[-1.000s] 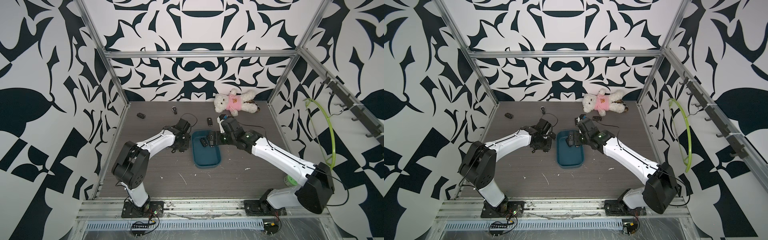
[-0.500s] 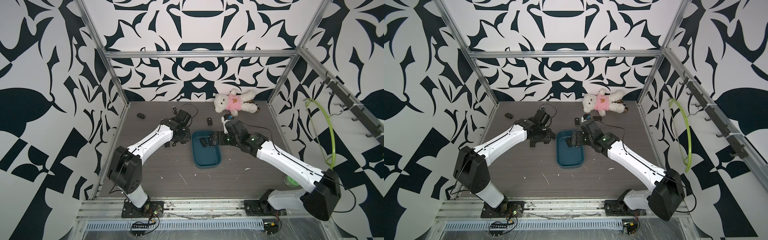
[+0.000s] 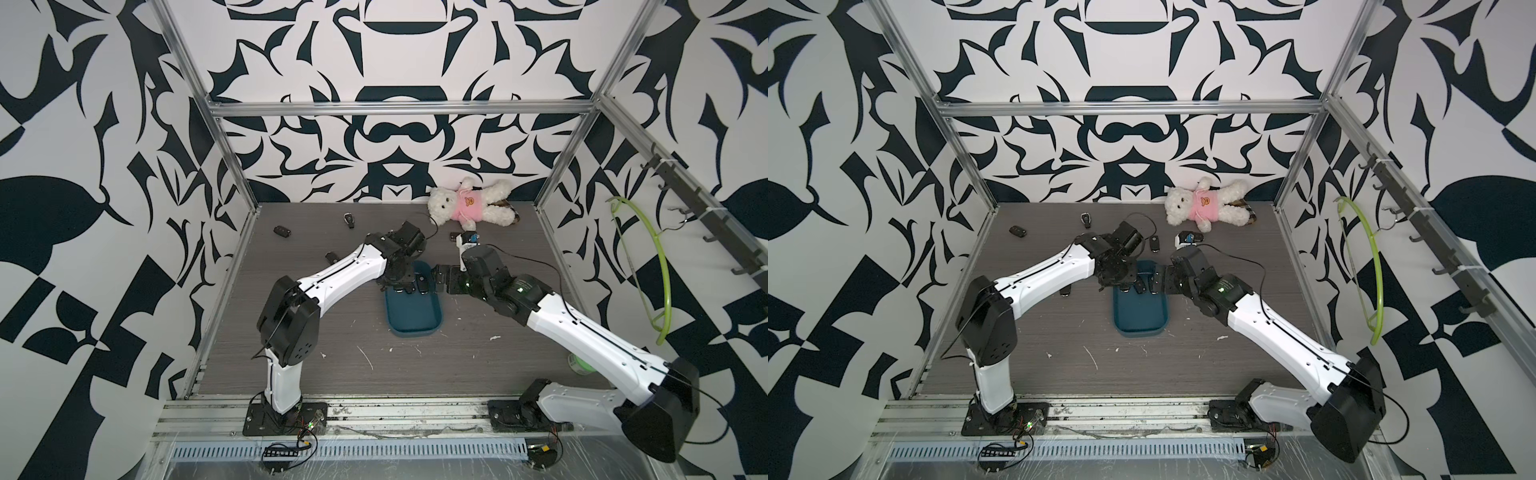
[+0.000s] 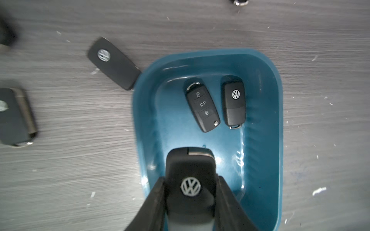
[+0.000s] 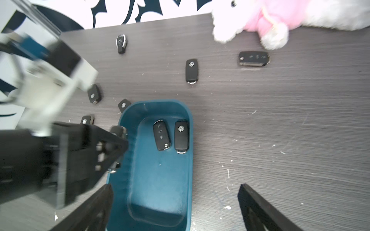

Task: Place the car key into the storage box
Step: Place the car key in the storage box.

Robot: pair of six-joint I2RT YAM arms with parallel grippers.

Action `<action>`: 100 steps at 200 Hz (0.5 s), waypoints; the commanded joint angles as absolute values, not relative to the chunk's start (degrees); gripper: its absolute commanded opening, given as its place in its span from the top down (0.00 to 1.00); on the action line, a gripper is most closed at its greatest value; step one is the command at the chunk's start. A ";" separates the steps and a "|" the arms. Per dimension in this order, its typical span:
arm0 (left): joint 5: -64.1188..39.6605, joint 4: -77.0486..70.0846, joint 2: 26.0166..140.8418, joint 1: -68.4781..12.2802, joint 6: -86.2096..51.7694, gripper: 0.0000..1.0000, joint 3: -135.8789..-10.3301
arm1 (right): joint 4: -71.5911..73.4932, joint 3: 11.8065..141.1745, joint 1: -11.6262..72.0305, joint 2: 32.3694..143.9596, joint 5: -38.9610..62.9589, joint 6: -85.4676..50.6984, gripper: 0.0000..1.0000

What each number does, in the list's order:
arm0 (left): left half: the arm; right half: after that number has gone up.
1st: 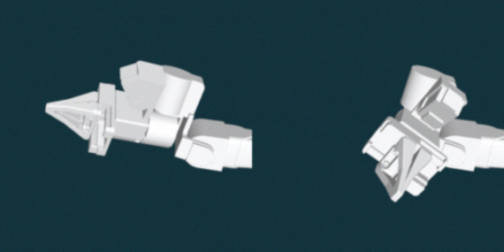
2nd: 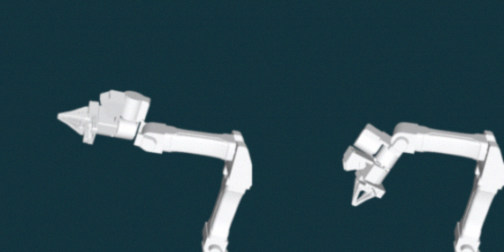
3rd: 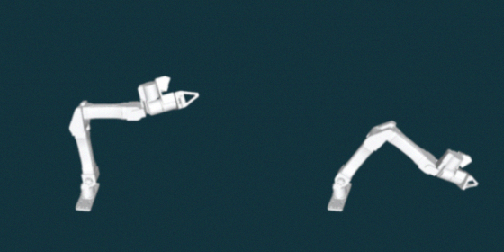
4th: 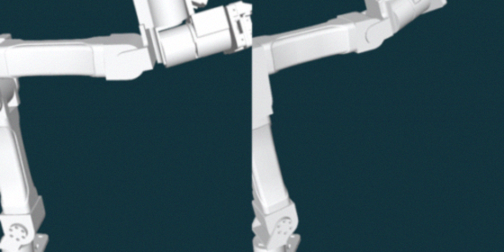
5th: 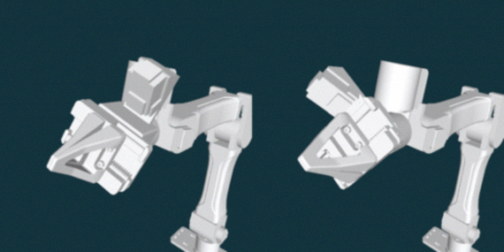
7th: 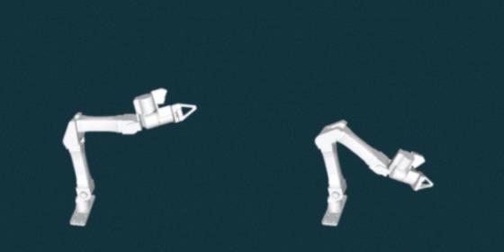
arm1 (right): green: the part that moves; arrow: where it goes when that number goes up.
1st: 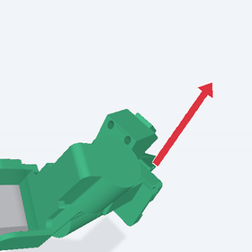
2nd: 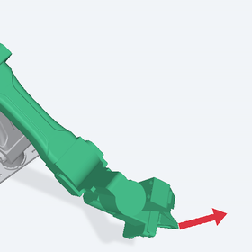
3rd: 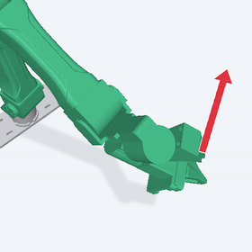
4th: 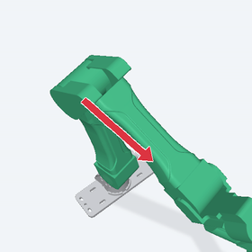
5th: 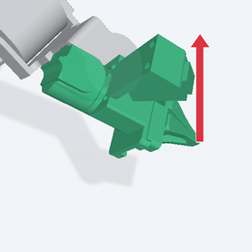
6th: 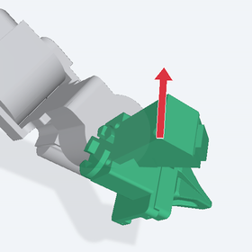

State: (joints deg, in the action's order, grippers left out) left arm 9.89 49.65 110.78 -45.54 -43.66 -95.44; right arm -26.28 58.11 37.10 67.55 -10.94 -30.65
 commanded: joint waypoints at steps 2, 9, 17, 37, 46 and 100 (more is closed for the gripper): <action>10.93 54.35 114.28 -46.01 -48.41 0.67 -99.36 | -26.00 57.05 36.41 65.80 -12.62 -30.43 0.00; 11.16 55.01 115.38 -46.19 -48.90 0.66 -100.16 | -26.10 56.81 36.25 65.55 -12.62 -30.41 0.00; 11.69 55.60 116.53 -46.23 -49.73 0.66 -100.94 | -26.00 56.45 35.97 65.05 -12.49 -30.45 0.00; 12.77 57.43 119.49 -46.29 -51.08 0.66 -103.12 | -25.66 55.83 35.11 64.32 -11.16 -29.99 0.00; 12.90 58.64 120.80 -46.31 -51.60 0.66 -104.30 | -25.82 55.81 34.96 64.16 -11.16 -30.06 0.00; 14.06 61.42 126.02 -46.20 -53.86 0.66 -107.84 | -25.16 55.21 34.02 63.11 -6.31 -28.93 0.01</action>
